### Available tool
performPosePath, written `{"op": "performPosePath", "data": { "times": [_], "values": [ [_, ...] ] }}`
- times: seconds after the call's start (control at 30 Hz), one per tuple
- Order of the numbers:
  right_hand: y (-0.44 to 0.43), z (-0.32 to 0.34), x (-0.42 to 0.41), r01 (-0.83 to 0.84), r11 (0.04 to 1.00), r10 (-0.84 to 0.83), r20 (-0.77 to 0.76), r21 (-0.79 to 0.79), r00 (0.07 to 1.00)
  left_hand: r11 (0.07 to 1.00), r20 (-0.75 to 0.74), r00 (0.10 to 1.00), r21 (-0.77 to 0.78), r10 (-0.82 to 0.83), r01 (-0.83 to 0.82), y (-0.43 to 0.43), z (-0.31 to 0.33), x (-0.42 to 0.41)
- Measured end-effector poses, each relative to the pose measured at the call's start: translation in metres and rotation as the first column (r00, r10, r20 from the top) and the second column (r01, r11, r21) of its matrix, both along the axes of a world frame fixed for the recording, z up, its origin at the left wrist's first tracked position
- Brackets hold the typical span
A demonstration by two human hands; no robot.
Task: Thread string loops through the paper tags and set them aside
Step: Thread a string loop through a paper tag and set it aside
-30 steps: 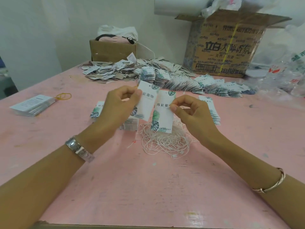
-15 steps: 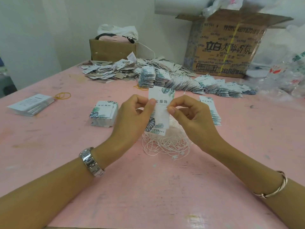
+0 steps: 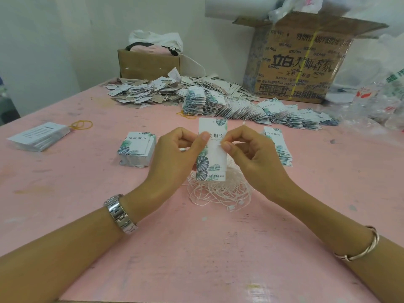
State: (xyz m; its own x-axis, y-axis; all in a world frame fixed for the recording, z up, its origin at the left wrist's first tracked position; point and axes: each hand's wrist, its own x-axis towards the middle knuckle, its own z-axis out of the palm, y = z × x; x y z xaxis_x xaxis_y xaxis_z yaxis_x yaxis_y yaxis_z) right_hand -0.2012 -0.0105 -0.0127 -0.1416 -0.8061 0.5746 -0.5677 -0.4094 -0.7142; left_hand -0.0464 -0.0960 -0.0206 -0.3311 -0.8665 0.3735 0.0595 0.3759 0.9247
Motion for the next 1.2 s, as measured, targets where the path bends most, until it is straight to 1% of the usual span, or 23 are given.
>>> {"op": "performPosePath", "data": {
  "times": [0.1, 0.17, 0.23, 0.3, 0.37, 0.43, 0.53, 0.63, 0.77, 0.93, 1.2],
  "values": [
    [0.000, 0.000, 0.000, 0.007, 1.000, -0.007, -0.009, -0.002, 1.000, 1.000, -0.018, 1.000, 0.018, -0.009, 0.009, -0.001, -0.001, -0.001],
    [0.000, 0.001, 0.000, -0.010, 1.000, 0.010, 0.027, -0.010, 1.000, 0.999, -0.035, 0.999, 0.030, -0.019, 0.020, -0.001, -0.002, -0.001],
    [-0.001, 0.003, 0.000, -0.044, 0.998, 0.048, 0.142, -0.037, 0.989, 0.999, -0.054, 0.998, 0.038, -0.033, 0.035, 0.000, -0.001, -0.001],
    [-0.002, 0.007, -0.002, -0.025, 0.998, 0.040, 0.259, -0.061, 0.965, 0.997, -0.080, 0.995, 0.049, -0.062, 0.066, 0.002, 0.001, -0.001],
    [-0.003, 0.011, -0.006, 0.019, 0.999, -0.006, 0.348, -0.035, 0.937, 0.993, -0.082, 0.992, 0.049, -0.099, 0.104, 0.004, 0.002, -0.001],
    [-0.003, 0.013, -0.011, 0.022, 1.000, -0.025, 0.394, 0.012, 0.919, 0.990, -0.076, 0.988, 0.045, -0.131, 0.135, 0.007, 0.003, -0.001],
    [-0.003, 0.013, -0.011, -0.066, 0.996, 0.035, 0.426, 0.057, 0.904, 0.985, -0.074, 0.983, 0.041, -0.166, 0.169, 0.010, 0.003, -0.002],
    [-0.001, 0.014, -0.008, -0.155, 0.985, 0.105, 0.471, 0.070, 0.876, 0.981, -0.062, 0.980, 0.033, -0.188, 0.190, 0.012, 0.002, -0.003],
    [-0.001, 0.016, -0.004, -0.188, 0.979, 0.126, 0.495, 0.077, 0.860, 0.975, -0.066, 0.974, 0.020, -0.219, 0.220, 0.014, 0.002, -0.002],
    [-0.001, 0.016, -0.007, -0.252, 0.964, 0.159, 0.577, 0.084, 0.801, 0.973, -0.046, 0.972, 0.003, -0.229, 0.229, 0.015, 0.001, -0.002],
    [0.000, 0.015, -0.007, -0.305, 0.947, 0.202, 0.555, 0.099, 0.807, 0.968, -0.025, 0.968, -0.009, -0.249, 0.249, 0.017, 0.001, -0.002]
  ]
}}
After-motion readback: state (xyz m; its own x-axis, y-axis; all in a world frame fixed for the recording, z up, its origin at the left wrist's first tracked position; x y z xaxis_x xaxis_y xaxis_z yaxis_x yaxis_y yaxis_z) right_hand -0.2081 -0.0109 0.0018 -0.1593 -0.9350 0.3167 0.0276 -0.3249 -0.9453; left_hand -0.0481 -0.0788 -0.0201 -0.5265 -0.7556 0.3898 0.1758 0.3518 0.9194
